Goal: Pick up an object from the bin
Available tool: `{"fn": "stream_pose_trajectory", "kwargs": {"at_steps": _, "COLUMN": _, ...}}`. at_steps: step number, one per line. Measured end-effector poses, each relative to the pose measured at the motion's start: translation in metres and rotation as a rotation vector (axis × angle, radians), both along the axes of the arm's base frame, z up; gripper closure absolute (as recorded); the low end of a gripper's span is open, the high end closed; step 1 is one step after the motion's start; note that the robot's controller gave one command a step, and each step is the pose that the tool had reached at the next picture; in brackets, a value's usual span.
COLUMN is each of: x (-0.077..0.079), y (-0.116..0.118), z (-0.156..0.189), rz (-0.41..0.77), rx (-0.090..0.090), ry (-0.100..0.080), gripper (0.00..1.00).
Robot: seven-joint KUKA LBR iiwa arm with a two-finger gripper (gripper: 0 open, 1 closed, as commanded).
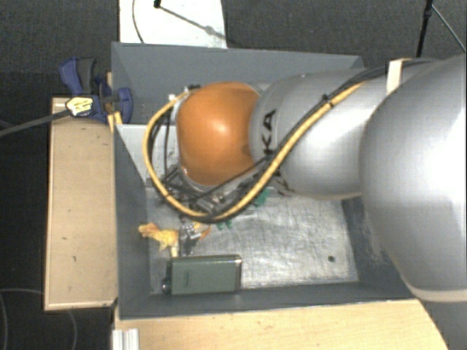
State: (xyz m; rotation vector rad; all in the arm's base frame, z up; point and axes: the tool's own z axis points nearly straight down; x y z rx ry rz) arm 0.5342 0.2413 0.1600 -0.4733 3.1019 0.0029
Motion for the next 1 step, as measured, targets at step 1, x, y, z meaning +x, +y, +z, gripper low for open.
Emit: {"fn": "stream_pose_trajectory", "kwargs": {"at_steps": 1, "x": 0.0094, "y": -0.0194, "z": -0.0516, "rz": 0.365, "rx": 0.002, "ry": -0.014, "gripper": 0.00}}
